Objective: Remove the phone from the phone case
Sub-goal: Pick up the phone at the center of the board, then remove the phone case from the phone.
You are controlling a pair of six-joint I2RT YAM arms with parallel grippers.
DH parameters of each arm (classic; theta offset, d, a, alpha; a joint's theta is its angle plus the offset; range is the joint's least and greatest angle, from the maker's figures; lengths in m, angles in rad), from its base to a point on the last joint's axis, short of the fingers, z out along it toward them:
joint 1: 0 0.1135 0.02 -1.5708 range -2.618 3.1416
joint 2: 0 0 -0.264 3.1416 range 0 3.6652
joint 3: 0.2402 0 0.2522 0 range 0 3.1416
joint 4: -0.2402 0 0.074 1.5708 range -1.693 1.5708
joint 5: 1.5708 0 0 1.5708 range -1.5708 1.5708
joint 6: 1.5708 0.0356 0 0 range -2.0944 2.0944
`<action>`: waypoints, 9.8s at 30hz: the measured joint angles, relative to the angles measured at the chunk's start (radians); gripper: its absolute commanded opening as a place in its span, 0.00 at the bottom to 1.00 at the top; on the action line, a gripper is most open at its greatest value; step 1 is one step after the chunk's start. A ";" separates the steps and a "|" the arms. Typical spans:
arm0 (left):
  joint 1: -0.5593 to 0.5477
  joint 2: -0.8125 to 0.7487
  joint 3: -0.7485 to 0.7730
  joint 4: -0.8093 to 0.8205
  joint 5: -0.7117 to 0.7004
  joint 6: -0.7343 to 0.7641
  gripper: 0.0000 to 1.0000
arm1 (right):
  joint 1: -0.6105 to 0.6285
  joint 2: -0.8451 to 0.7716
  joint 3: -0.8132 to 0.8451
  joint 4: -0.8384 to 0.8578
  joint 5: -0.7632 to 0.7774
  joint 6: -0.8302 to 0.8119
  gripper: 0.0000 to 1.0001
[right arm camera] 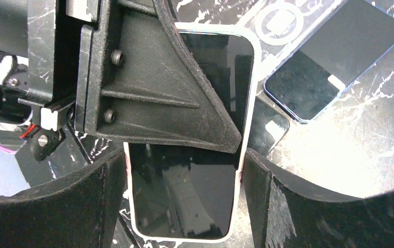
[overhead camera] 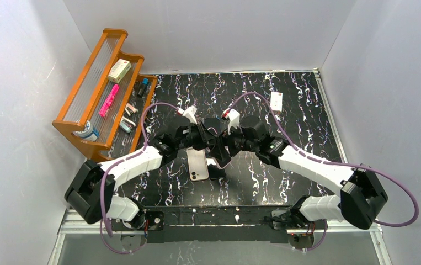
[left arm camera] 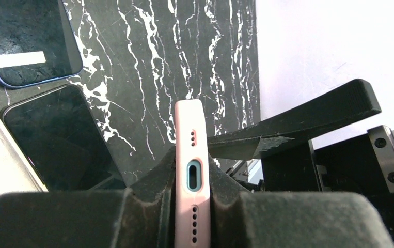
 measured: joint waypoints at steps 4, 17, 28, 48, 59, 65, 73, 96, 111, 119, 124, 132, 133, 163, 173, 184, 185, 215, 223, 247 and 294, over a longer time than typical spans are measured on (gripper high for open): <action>0.002 -0.084 -0.038 0.018 -0.029 -0.013 0.00 | 0.008 -0.056 -0.042 0.080 -0.005 0.018 0.80; 0.120 -0.277 -0.254 0.157 -0.148 -0.161 0.00 | -0.127 -0.284 -0.229 0.262 -0.042 0.298 0.97; 0.120 -0.328 -0.259 0.309 -0.166 -0.259 0.00 | -0.135 -0.203 -0.336 0.550 -0.211 0.571 0.69; 0.121 -0.313 -0.262 0.448 -0.122 -0.360 0.00 | -0.141 -0.097 -0.333 0.824 -0.356 0.668 0.22; 0.136 -0.279 -0.277 0.480 -0.103 -0.396 0.00 | -0.159 -0.040 -0.319 0.871 -0.463 0.506 0.01; 0.138 -0.262 -0.277 0.495 -0.096 -0.445 0.00 | -0.151 -0.019 -0.277 0.846 -0.549 0.317 0.01; 0.145 -0.237 -0.277 0.506 -0.093 -0.464 0.00 | -0.147 0.021 -0.217 0.743 -0.577 0.184 0.08; 0.132 -0.265 -0.285 0.557 -0.114 -0.434 0.00 | -0.101 -0.021 -0.342 1.029 -0.371 0.649 0.55; 0.140 -0.274 -0.310 0.593 -0.133 -0.431 0.00 | -0.101 0.048 -0.336 1.073 -0.340 0.704 0.07; 0.142 -0.274 -0.320 0.604 -0.134 -0.440 0.00 | -0.103 0.056 -0.324 1.069 -0.380 0.563 0.01; 0.152 -0.274 -0.320 0.619 -0.134 -0.454 0.00 | -0.108 0.056 -0.288 1.032 -0.415 0.463 0.01; 0.164 -0.274 -0.320 0.629 -0.142 -0.467 0.00 | -0.110 0.069 -0.239 0.959 -0.472 0.312 0.01; 0.164 -0.274 -0.320 0.628 -0.142 -0.467 0.00 | -0.110 0.072 -0.237 0.945 -0.475 0.288 0.01; 0.349 -0.192 -0.116 0.254 0.340 -0.070 0.00 | -0.149 -0.069 -0.192 0.523 -0.434 -0.074 0.64; 0.349 -0.192 0.100 -0.058 0.533 0.311 0.00 | -0.142 0.010 -0.142 0.449 -0.584 -0.099 0.65; 0.349 -0.192 0.143 -0.134 0.674 0.439 0.00 | -0.113 0.051 -0.005 0.442 -0.678 -0.151 0.61; 0.349 -0.192 0.148 -0.134 0.682 0.446 0.00 | -0.109 0.057 0.003 0.435 -0.685 -0.157 0.59; 0.333 -0.213 0.154 -0.119 0.788 0.492 0.00 | -0.069 0.116 0.099 0.231 -0.781 -0.357 0.44; 0.333 -0.225 0.154 -0.111 0.789 0.491 0.00 | -0.068 0.116 0.099 0.185 -0.777 -0.363 0.39; 0.333 -0.235 0.154 -0.111 0.789 0.494 0.00 | -0.064 0.124 0.110 0.191 -0.804 -0.326 0.36; 0.309 -0.248 0.093 -0.039 0.676 0.363 0.00 | -0.029 0.174 0.196 0.006 -0.556 -0.695 0.05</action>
